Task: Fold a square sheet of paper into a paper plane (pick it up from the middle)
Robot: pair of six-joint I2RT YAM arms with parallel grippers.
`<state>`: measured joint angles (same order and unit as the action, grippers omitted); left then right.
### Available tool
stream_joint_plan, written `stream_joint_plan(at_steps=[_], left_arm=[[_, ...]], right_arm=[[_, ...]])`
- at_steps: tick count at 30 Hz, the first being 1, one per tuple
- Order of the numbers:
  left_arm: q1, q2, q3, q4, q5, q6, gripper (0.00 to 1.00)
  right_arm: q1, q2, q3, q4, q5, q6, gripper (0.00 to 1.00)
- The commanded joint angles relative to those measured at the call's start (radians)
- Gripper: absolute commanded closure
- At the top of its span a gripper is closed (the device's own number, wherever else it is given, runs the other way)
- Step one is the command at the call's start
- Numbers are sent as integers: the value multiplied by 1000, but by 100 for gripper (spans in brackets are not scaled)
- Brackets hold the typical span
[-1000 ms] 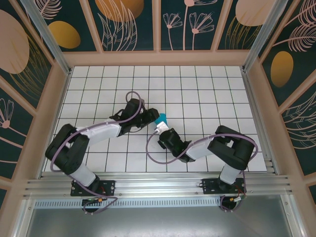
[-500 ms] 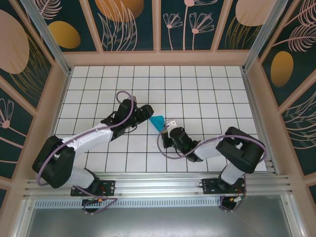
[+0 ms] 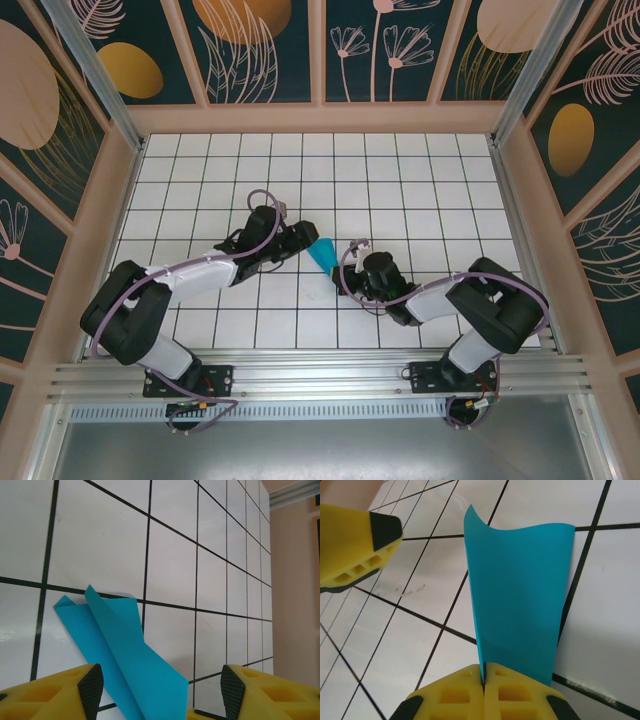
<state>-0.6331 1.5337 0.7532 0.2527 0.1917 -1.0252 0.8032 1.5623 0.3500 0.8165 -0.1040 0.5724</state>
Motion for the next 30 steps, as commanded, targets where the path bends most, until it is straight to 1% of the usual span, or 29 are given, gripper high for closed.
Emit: stream_joint_plan(at_steps=[1, 6, 14, 25, 30], left_arm=[[5, 23, -15, 75, 61, -8, 34], [5, 54, -18, 116, 114, -19, 35], [4, 94, -13, 161, 171, -26, 36], [-7, 153, -8, 219, 237, -33, 36], [-11, 151, -23, 246, 224, -49, 37]], right_arm=[[-11, -2, -9, 30, -36, 76, 100], [-13, 11, -8, -3, -14, 126, 100], [-16, 51, -3, -28, -32, 192, 100], [-31, 86, -13, 11, -67, 307, 100], [-33, 66, -32, 61, -73, 334, 100]])
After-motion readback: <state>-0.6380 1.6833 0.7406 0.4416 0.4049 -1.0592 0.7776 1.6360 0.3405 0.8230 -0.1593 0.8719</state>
